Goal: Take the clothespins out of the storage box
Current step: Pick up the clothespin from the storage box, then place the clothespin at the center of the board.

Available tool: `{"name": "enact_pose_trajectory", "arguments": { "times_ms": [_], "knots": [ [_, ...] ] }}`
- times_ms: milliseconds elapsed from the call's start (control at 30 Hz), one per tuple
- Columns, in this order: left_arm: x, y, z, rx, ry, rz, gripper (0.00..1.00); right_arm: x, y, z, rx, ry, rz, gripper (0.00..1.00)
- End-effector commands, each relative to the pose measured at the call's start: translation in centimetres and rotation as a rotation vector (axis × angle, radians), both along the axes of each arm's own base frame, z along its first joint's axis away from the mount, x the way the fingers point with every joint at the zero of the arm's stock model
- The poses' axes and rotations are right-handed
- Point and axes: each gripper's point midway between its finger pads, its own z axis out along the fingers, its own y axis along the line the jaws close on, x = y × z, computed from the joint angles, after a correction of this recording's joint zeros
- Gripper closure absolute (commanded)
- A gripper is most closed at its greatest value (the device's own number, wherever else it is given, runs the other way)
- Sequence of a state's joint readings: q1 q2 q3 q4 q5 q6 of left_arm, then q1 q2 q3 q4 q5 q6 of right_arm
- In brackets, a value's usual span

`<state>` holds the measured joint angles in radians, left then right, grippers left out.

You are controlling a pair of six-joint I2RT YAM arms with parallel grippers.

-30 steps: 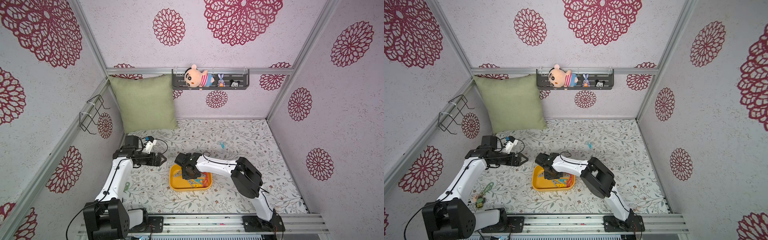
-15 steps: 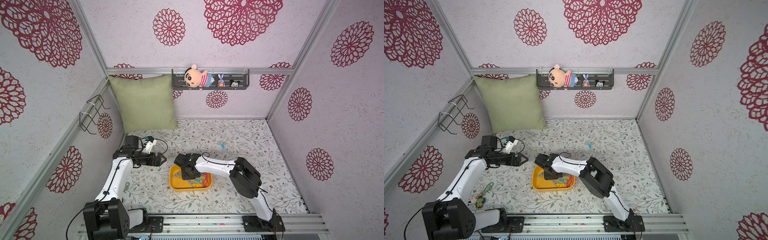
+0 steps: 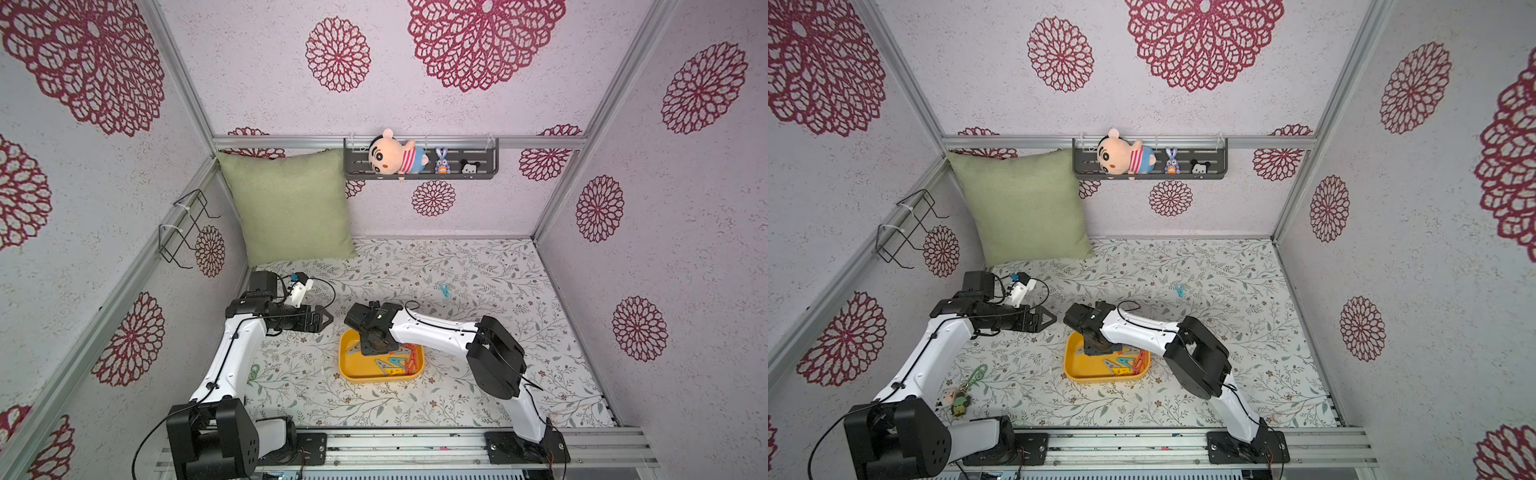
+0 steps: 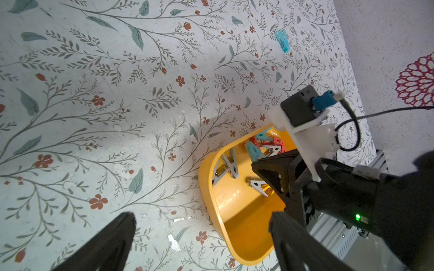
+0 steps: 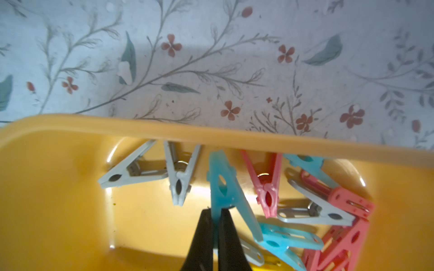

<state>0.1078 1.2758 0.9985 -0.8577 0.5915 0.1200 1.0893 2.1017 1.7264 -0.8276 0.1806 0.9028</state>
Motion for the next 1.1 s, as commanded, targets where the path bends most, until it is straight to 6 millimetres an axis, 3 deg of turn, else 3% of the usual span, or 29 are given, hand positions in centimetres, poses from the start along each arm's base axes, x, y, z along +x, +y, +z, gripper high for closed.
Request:
{"name": "enact_pose_trajectory", "arguments": {
  "times_ms": [0,333,600,733,800,1067],
  "knots": [
    [0.1,0.0,0.5,-0.012,-0.013,-0.003,0.03,0.1,-0.5,4.6,0.051,-0.053,-0.024,1.0],
    [0.2,0.1,0.5,-0.013,-0.013,-0.001,0.03,-0.1,-0.8,7.1,0.151,-0.057,-0.047,1.0],
    [0.2,0.0,0.5,-0.013,-0.015,-0.001,0.03,1.4,-3.3,8.8,0.196,-0.073,-0.095,1.0],
    [0.1,0.1,0.6,-0.012,-0.015,-0.001,0.03,3.3,-7.0,9.1,0.221,-0.076,-0.153,1.0],
    [0.1,0.1,0.6,-0.011,-0.016,0.0,0.03,4.6,-9.8,9.0,0.216,-0.081,-0.192,1.0],
    [0.1,0.1,0.5,-0.009,-0.016,0.003,0.03,10.5,-20.5,5.9,0.131,-0.08,-0.313,1.0]
  ]
}}
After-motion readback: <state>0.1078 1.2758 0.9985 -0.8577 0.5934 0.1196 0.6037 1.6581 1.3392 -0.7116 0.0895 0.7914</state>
